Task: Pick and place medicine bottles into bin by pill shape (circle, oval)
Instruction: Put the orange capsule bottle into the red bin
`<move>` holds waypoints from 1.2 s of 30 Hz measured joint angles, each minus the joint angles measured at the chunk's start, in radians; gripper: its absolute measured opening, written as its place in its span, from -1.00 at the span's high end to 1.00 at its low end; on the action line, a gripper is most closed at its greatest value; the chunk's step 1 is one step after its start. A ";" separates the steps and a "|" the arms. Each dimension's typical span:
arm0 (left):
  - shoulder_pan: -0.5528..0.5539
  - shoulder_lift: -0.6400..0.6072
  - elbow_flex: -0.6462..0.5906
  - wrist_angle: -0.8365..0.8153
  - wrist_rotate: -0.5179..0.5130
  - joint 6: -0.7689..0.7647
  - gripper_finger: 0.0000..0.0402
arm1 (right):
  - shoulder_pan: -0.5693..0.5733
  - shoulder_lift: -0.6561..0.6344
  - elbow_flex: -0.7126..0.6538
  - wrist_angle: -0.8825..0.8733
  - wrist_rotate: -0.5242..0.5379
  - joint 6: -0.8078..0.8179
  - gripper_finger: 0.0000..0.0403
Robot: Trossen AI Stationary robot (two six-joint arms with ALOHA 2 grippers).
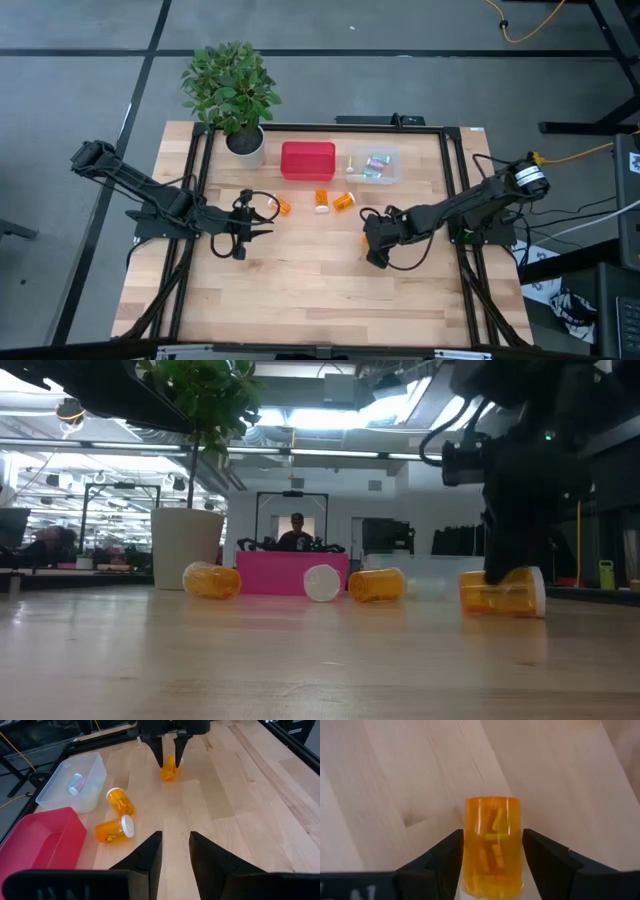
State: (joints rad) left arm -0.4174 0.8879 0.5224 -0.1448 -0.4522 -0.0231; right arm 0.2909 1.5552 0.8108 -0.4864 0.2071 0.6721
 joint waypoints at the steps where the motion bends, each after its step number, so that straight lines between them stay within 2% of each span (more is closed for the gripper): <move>1: 0.000 0.000 0.000 0.000 0.000 0.000 0.54 | 0.000 0.008 0.000 0.000 -0.002 0.001 -0.03; 20: 0.000 0.000 0.000 0.000 0.000 0.000 0.54 | 0.000 0.045 0.003 0.000 -0.023 -0.032 -0.03; 29: 0.000 0.000 0.000 0.000 0.000 0.000 0.54 | -0.004 0.050 -0.002 0.051 0.069 -0.173 0.02; 36: 0.000 0.000 0.000 0.000 0.000 0.000 0.54 | -0.034 0.050 0.004 0.072 0.099 -0.185 0.13</move>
State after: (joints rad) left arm -0.4174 0.8879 0.5224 -0.1448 -0.4522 -0.0227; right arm 0.2573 1.6051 0.8147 -0.4145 0.3057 0.4874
